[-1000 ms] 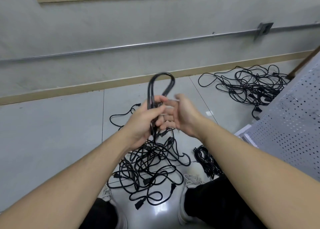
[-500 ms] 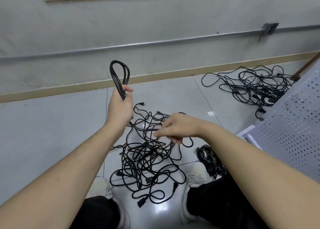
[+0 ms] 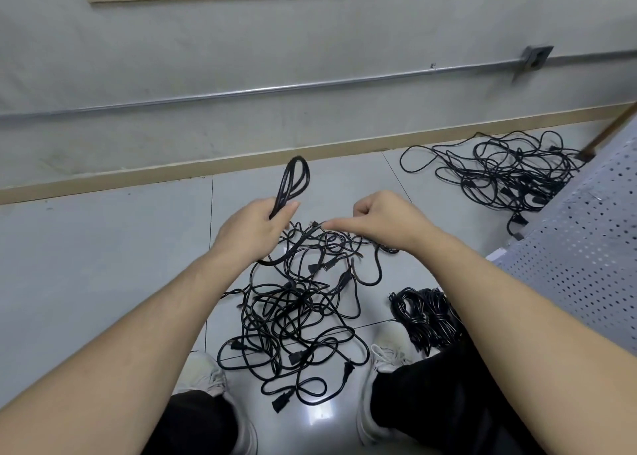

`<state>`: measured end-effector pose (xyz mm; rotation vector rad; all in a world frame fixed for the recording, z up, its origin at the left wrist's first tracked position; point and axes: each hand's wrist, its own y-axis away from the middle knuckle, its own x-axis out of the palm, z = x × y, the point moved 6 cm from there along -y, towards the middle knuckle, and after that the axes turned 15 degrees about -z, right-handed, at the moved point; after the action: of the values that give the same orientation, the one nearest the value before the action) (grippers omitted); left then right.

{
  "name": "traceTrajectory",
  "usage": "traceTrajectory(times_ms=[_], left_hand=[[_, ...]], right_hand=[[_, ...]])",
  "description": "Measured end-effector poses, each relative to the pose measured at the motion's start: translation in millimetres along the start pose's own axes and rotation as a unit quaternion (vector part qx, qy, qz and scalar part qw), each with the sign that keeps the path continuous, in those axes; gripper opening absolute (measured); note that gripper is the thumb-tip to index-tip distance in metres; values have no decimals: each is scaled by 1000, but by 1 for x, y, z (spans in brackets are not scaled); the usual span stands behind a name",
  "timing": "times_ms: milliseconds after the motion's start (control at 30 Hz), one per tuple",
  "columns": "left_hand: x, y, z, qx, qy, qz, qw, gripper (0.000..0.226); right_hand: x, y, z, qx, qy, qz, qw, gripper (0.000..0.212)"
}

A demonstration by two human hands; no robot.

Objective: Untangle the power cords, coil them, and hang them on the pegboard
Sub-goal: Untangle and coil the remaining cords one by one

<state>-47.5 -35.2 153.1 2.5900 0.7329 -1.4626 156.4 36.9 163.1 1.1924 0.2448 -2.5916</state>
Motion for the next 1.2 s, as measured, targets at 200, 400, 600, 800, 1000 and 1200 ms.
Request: traceTrajectory(times_ms=[200, 400, 600, 800, 1000, 1200], left_hand=[[10, 10, -10, -38, 137, 49, 989, 57], [10, 15, -23, -34, 174, 60, 982, 58], [8, 17, -25, -10, 190, 96, 977, 64], [7, 17, -18, -26, 143, 57, 988, 48], [9, 23, -27, 12, 194, 100, 976, 49], [11, 34, -50, 66, 240, 102, 963, 34]], right_hand=[[-2, 6, 10, 19, -346, 125, 929, 15], [-18, -6, 0, 33, -279, -67, 957, 44], [-17, -7, -2, 47, -256, -82, 962, 57], [-15, -4, 5, 37, -410, 34, 911, 22], [-22, -11, 7, 50, -486, -88, 868, 26], [2, -13, 12, 132, -494, -90, 854, 22]])
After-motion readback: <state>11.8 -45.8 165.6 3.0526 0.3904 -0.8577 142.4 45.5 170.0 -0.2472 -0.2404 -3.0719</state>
